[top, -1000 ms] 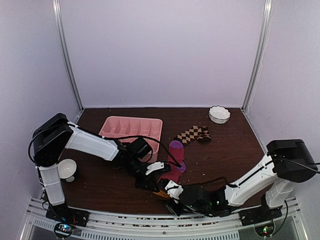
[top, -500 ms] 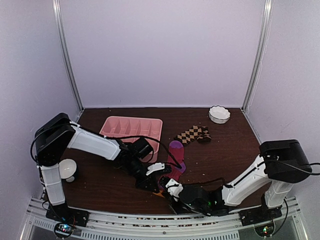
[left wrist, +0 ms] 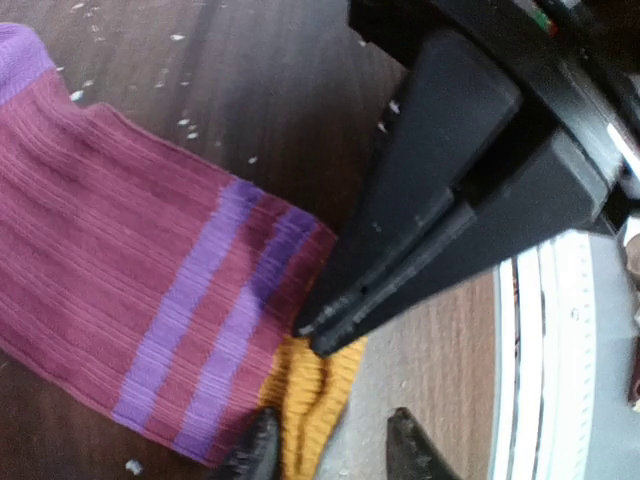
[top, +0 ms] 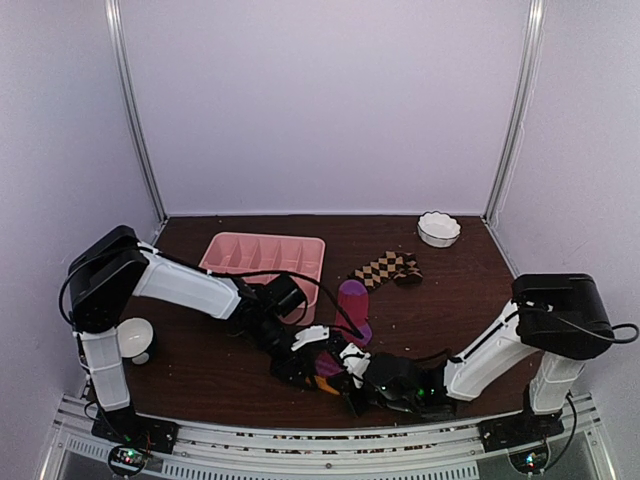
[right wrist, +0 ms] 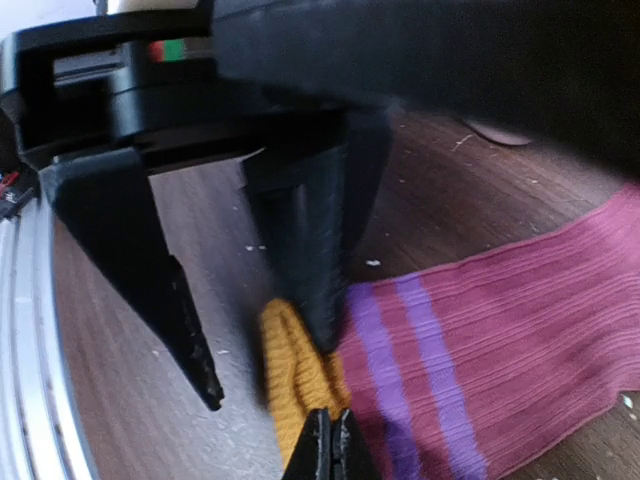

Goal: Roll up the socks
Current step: Roll the sock at the center of the board.

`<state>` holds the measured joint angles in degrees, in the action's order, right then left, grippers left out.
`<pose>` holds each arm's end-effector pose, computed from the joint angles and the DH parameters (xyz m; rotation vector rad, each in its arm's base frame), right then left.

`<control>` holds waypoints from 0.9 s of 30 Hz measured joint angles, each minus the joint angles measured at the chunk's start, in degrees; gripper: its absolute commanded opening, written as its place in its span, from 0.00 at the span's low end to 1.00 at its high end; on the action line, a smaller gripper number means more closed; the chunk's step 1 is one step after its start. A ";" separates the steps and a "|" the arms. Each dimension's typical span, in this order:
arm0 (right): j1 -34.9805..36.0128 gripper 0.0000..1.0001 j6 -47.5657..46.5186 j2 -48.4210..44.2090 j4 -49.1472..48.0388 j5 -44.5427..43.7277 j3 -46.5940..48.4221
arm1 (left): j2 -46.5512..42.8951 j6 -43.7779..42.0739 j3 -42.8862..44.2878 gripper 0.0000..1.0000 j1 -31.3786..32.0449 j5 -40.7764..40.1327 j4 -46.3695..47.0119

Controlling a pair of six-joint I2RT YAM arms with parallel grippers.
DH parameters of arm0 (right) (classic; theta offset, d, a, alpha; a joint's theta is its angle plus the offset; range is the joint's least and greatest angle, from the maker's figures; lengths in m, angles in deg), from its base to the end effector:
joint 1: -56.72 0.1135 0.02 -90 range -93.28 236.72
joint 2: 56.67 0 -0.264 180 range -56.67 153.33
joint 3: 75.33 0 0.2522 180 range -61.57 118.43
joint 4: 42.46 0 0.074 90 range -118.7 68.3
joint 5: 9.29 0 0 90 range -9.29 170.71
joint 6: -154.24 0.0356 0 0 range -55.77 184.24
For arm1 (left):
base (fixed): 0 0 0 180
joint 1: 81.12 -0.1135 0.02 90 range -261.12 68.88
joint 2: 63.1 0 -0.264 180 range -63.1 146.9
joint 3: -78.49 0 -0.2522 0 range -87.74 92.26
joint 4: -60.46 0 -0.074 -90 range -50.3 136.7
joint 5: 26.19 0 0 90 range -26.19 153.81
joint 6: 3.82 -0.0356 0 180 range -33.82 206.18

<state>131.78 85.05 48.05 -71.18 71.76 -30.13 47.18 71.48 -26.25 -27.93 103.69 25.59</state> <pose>0.0850 0.2969 0.0956 -0.9215 2.0147 0.8173 0.1932 -0.2962 0.1213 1.7305 2.2450 -1.1342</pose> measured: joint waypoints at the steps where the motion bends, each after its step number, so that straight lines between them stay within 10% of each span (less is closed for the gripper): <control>1: -1.03 0.00 0.42 0.07 -0.79 1.73 -0.11 | -0.50 0.02 -0.24 0.46 -0.22 -0.15 0.11; 14: -9.57 0.00 8.44 0.07 4.20 19.19 2.43 | -14.58 -9.14 -7.56 0.59 -1.31 -5.84 2.29; 27: -10.23 0.00 10.71 0.09 5.84 23.32 3.19 | -11.91 -22.27 -10.54 0.44 6.54 -14.25 8.46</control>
<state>121.56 95.76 48.14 -65.34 95.08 -26.93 35.26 49.21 -36.78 -21.40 89.44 34.05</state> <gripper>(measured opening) 0.007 0.450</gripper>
